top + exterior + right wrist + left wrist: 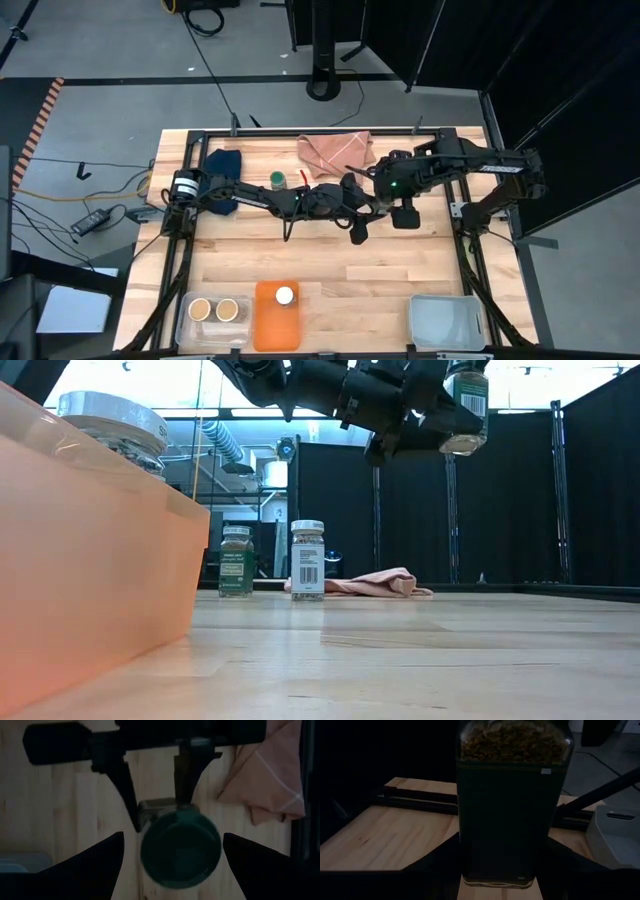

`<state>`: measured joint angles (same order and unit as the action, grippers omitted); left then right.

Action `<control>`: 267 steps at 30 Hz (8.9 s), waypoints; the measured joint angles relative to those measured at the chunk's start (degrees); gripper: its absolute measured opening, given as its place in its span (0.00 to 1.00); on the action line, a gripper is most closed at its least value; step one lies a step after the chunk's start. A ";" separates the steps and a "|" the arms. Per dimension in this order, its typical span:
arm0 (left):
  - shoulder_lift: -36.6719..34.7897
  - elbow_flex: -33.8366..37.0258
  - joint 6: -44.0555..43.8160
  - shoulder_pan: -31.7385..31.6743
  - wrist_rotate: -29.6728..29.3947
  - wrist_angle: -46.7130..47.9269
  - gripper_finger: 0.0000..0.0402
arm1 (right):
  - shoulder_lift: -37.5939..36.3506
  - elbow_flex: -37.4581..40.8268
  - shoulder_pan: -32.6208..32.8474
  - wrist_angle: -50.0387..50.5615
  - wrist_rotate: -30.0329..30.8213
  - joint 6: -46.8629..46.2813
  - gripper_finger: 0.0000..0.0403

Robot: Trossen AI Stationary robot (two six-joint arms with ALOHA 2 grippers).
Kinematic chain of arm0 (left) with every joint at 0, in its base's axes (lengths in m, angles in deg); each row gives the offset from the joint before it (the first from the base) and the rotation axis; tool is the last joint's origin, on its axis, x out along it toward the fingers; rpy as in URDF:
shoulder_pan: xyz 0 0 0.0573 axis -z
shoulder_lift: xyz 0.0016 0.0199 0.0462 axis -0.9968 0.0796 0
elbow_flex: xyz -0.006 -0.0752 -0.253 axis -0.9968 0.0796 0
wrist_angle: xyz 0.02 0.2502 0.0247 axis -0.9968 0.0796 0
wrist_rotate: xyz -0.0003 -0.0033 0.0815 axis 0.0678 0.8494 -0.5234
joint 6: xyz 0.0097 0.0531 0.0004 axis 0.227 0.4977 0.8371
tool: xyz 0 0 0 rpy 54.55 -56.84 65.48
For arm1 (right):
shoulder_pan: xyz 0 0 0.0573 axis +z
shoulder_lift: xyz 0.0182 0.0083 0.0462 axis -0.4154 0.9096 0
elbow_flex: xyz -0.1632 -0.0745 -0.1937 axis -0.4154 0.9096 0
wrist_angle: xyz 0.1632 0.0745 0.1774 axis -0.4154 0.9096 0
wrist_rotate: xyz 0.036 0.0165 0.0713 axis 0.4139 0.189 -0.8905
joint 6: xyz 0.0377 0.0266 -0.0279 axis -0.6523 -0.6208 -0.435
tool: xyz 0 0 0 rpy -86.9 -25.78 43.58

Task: Sort spices by type
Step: Put the bottom green seasoning bottle into the gray bin

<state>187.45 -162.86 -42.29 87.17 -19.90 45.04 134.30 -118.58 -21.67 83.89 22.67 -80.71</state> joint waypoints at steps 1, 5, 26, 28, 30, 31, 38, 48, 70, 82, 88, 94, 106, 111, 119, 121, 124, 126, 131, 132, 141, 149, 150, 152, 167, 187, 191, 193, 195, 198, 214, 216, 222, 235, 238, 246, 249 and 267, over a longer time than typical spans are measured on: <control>0.00 0.00 0.20 0.02 -0.07 -0.04 0.49 | 0.01 0.00 -0.25 -0.40 -0.31 0.30 0.86; 0.00 0.00 1.79 0.29 -0.42 0.00 0.49 | 0.01 0.00 -1.16 -2.40 -1.01 2.10 0.86; 0.00 0.00 2.97 0.59 -2.22 0.48 0.49 | 2.38 0.23 -2.14 -1.80 -2.74 2.52 0.63; 0.00 0.00 3.07 0.58 -2.41 0.79 0.49 | 2.60 0.26 -2.14 -1.32 -2.74 2.58 0.57; 0.00 0.00 3.24 0.58 -2.35 1.18 0.49 | 2.89 0.26 -2.14 -1.14 -2.98 2.60 0.52; 0.00 0.00 3.24 0.59 -2.33 1.18 0.49 | 2.91 0.28 -2.13 -1.08 -3.00 2.59 0.52; 0.00 0.00 2.95 0.58 -2.15 1.50 0.49 | 2.91 0.31 -2.14 -0.83 -3.11 2.69 0.52; -0.16 -2.88 -0.56 0.52 -1.18 9.24 0.56 | 2.75 0.33 -2.14 -0.70 -3.38 1.87 0.52; -0.15 -7.91 8.61 2.24 -0.34 33.06 0.71 | -6.14 0.33 2.05 2.36 -2.56 -9.88 0.52; -0.13 -7.91 7.02 2.19 -0.84 32.94 0.71 | -11.03 9.86 22.28 2.43 -2.75 -44.66 0.52; -0.11 -7.91 4.35 2.13 -0.88 32.98 0.71 | -11.08 12.71 34.92 2.25 -3.36 -64.53 0.52; -0.11 -7.90 3.75 2.15 -0.86 32.95 0.71 | -9.51 12.74 45.84 1.93 -3.33 -82.25 0.52; -0.09 -7.89 0.97 2.15 -0.88 31.14 0.71 | -2.27 12.74 58.49 1.84 -5.88 -107.55 0.52; -0.09 -7.89 0.94 2.15 -0.88 31.08 0.71 | -0.38 12.74 60.97 -0.29 -6.77 -117.26 0.52; -0.07 -7.89 0.94 2.13 -0.90 29.89 0.71 | 2.36 12.74 62.79 -1.22 -8.08 -129.32 0.52; -0.07 -7.87 1.14 2.13 -0.90 29.89 0.71 | 3.31 12.74 62.66 -1.34 -8.67 -129.52 0.52; -0.07 -7.87 1.19 2.13 -0.90 29.91 0.71 | 4.50 12.81 61.93 -1.18 -8.98 -129.67 0.52; -0.07 -7.87 1.21 2.13 -0.93 29.92 0.71 | 4.97 12.83 61.22 -1.14 -10.52 -130.11 0.52; -0.07 -7.87 1.27 2.13 -0.95 29.92 0.71 | 5.98 13.01 59.76 -1.07 -11.86 -130.62 0.52; -0.07 -7.87 1.27 2.13 -0.97 29.92 0.71 | 6.12 13.07 59.39 -1.10 -11.97 -130.62 0.52; -0.07 -7.87 1.36 2.08 -1.03 29.94 0.71 | 7.93 14.13 58.80 -2.48 -11.75 -130.62 0.52; -0.07 -7.85 1.43 2.04 -1.01 29.94 0.71 | 8.03 19.89 58.97 -8.30 -12.27 -130.38 0.52; -0.07 -7.85 1.44 2.04 -1.01 29.94 0.71 | 8.03 20.74 58.97 -9.66 -12.27 -130.24 0.52; -0.07 -7.85 1.45 2.04 -1.12 29.94 0.71 | 8.03 22.20 59.01 -12.47 -12.27 -130.00 0.52; -0.07 -7.85 1.48 2.02 -2.08 28.11 0.71 | 7.96 28.32 61.02 -13.31 -10.33 -129.58 0.52; -0.07 -7.85 1.62 2.02 -4.15 27.36 0.71 | 7.96 30.12 65.13 -14.38 -10.05 -119.12 0.52; -0.07 -7.85 1.62 2.02 -4.51 26.96 0.71 | 7.96 30.12 65.82 -14.43 -9.54 -115.03 0.52; -0.07 -7.85 1.62 2.02 -4.51 26.96 0.71 | 7.96 30.12 66.02 -14.56 -9.50 -112.96 0.52; -0.07 -7.85 1.62 2.02 -4.51 26.96 0.71 | 7.96 30.12 66.14 -14.64 -9.50 -111.43 0.53; -0.07 -7.85 1.62 2.02 -4.51 26.98 0.71 | 7.96 30.12 66.14 -14.64 -9.49 -109.34 0.53; -0.07 -7.85 1.62 2.02 -5.28 27.01 0.71 | 7.96 30.12 67.64 -16.00 -5.60 -102.12 0.53; -0.07 -7.85 1.62 2.02 -5.35 27.01 0.71 | 7.96 30.12 68.12 -16.08 -5.45 -102.06 0.54; -0.07 -7.85 1.62 2.02 -5.41 27.01 0.71 | 7.96 30.12 68.95 -16.71 -4.24 -102.42 0.55; -0.07 -7.85 1.60 2.02 -5.45 27.01 0.71 | 7.96 30.12 69.39 -17.27 -3.61 -100.94 0.58; -0.07 -7.85 1.62 2.01 -5.45 27.02 0.71 | 7.96 30.12 69.40 -17.24 -3.61 -100.61 0.57; -0.07 -7.85 1.60 2.00 -5.45 27.01 0.71 | 7.96 30.12 69.40 -17.24 -4.16 -99.45 0.58; -0.07 -7.85 1.61 2.02 -5.45 27.01 0.71 | 7.96 30.12 69.40 -17.20 -4.22 -99.45 0.60; -0.07 -7.85 4.29 2.00 -5.47 27.01 0.71 | 7.96 30.12 68.99 -13.83 -6.94 -99.41 0.68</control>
<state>187.38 -170.71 -38.00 89.17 -25.37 72.04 142.26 -88.46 47.32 70.06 15.73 -180.12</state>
